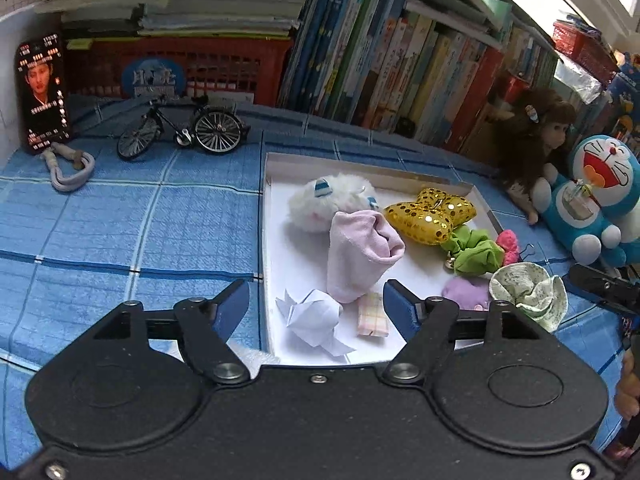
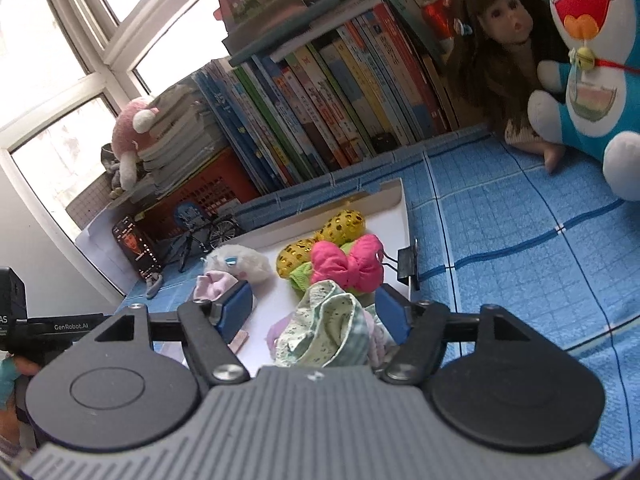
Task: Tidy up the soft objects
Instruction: 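Release the white paper in the tray with the left tool while the right tool releases the green cloth, then withdraw both tools toward the white foam cube and the navy floral pouch, then grasp the white foam cube with the left tool while the right tool grasps the navy floral pouch, then carry the foam cube with the left tool while the right tool carries the pouch to the tray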
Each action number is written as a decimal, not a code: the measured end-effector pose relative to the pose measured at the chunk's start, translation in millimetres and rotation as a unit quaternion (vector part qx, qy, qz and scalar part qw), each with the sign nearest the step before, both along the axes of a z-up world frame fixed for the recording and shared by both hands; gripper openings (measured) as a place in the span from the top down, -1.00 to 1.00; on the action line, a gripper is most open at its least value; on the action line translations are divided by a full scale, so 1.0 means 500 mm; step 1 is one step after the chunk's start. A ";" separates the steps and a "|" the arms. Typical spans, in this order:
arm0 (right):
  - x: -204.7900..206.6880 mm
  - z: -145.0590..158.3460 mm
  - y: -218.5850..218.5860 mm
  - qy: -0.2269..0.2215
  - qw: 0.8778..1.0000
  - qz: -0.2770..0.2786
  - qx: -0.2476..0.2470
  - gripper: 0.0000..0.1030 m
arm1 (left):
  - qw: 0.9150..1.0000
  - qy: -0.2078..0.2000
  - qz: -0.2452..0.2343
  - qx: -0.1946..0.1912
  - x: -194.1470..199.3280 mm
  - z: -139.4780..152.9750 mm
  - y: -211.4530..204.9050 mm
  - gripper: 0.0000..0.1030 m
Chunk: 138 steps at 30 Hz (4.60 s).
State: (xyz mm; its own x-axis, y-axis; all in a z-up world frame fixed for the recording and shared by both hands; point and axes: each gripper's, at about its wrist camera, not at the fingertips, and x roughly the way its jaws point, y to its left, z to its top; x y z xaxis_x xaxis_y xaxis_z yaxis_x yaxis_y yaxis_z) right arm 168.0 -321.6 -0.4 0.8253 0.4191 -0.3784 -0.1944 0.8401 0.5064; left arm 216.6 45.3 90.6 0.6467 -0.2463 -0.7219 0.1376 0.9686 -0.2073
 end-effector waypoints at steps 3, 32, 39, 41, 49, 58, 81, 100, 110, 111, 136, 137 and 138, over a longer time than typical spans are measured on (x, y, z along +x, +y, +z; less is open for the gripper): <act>-0.020 0.009 0.002 -0.014 1.000 -0.003 -0.016 -0.57 | 1.000 -0.014 0.000 0.007 -0.021 0.008 0.005 -0.44; -0.199 -0.041 0.035 -0.095 0.978 -0.024 -0.185 -0.84 | 0.993 -0.111 0.021 0.029 -0.197 -0.038 0.082 -0.59; -0.217 -0.064 0.034 -0.099 0.976 -0.030 -0.190 -0.91 | 0.992 -0.120 0.039 0.029 -0.216 -0.059 0.102 -0.59; -0.219 -0.070 0.037 -0.099 0.975 -0.034 -0.195 -0.91 | 0.990 -0.129 0.041 0.034 -0.223 -0.063 0.106 -0.62; -0.230 -0.093 0.047 -0.096 0.969 -0.037 -0.223 -0.95 | 0.986 -0.150 0.051 0.056 -0.252 -0.084 0.121 -0.68; -0.227 -0.115 0.068 -0.090 0.962 -0.032 -0.254 -0.96 | 0.987 -0.141 0.049 0.060 -0.241 -0.107 0.116 -0.68; -0.152 -0.121 0.082 -0.064 0.940 0.037 -0.333 -0.61 | 0.991 -0.116 0.057 0.017 -0.182 -0.126 0.111 -0.37; -0.171 -0.107 0.074 -0.095 0.943 0.013 -0.319 0.27 | 0.991 -0.117 0.068 0.005 -0.172 -0.116 0.109 -0.08; -0.189 -0.101 0.041 -0.072 0.952 0.004 -0.299 0.10 | 0.992 -0.115 0.042 0.026 -0.225 -0.105 0.111 -0.10; -0.194 -0.102 0.038 -0.074 0.951 0.006 -0.299 -0.01 | 0.992 -0.114 0.038 0.033 -0.233 -0.108 0.110 -0.11; -0.141 -0.118 0.025 -0.050 0.967 0.027 -0.250 -0.06 | 0.993 -0.100 0.033 0.050 -0.215 -0.135 0.091 -0.14; -0.143 -0.115 0.023 -0.051 0.968 0.021 -0.244 0.01 | 0.993 -0.103 0.034 0.052 -0.217 -0.130 0.091 -0.14; -0.145 -0.112 0.021 -0.053 0.969 0.015 -0.240 0.04 | 0.992 -0.106 0.035 0.054 -0.218 -0.124 0.092 -0.13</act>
